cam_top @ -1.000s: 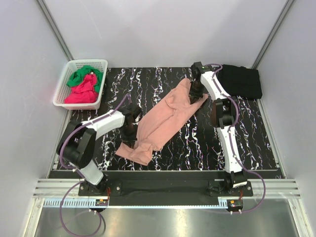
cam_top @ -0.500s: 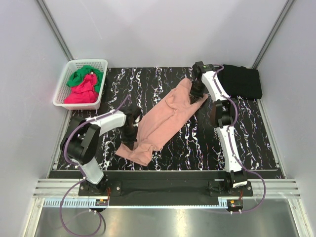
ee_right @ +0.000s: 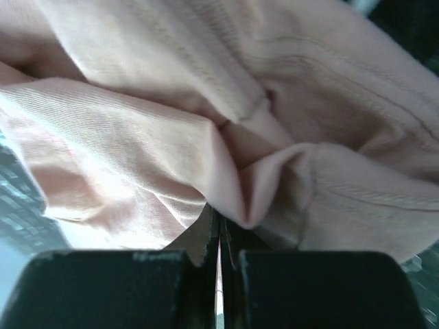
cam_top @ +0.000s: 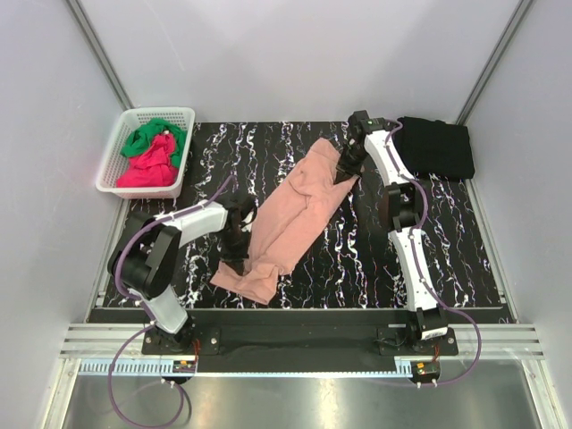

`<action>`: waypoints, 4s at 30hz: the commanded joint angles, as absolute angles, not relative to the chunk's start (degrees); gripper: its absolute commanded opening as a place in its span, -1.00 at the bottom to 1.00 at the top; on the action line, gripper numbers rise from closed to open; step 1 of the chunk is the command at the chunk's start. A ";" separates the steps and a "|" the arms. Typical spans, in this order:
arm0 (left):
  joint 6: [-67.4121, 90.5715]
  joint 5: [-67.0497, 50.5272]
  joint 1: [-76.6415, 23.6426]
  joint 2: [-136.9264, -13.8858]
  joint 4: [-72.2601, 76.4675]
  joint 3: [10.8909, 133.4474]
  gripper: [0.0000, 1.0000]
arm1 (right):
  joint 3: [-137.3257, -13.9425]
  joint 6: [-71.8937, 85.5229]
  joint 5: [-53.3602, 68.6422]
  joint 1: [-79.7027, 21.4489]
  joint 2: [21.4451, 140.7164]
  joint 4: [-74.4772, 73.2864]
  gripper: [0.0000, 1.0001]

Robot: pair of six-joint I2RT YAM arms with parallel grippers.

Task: Fold and stack the t-shirts
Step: Fold the tshirt

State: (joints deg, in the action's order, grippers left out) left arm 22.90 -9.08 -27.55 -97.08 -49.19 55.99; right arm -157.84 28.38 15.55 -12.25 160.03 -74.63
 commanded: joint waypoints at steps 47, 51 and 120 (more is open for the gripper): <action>21.36 -10.98 -32.62 -95.72 -49.74 67.67 -0.26 | -134.05 27.27 27.34 -16.24 137.58 -57.92 -0.85; 17.85 -11.60 -27.52 -93.96 -51.41 68.03 -0.24 | -126.74 26.19 23.74 -18.19 132.89 -58.09 -0.75; 18.98 -20.39 -29.35 -99.41 -48.08 53.61 -1.00 | -158.46 24.87 9.76 -13.54 160.84 -64.25 -1.00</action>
State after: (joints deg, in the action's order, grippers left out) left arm 18.20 -18.63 -27.64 -97.93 -51.42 53.84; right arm -156.14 24.71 11.57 -13.43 158.56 -65.39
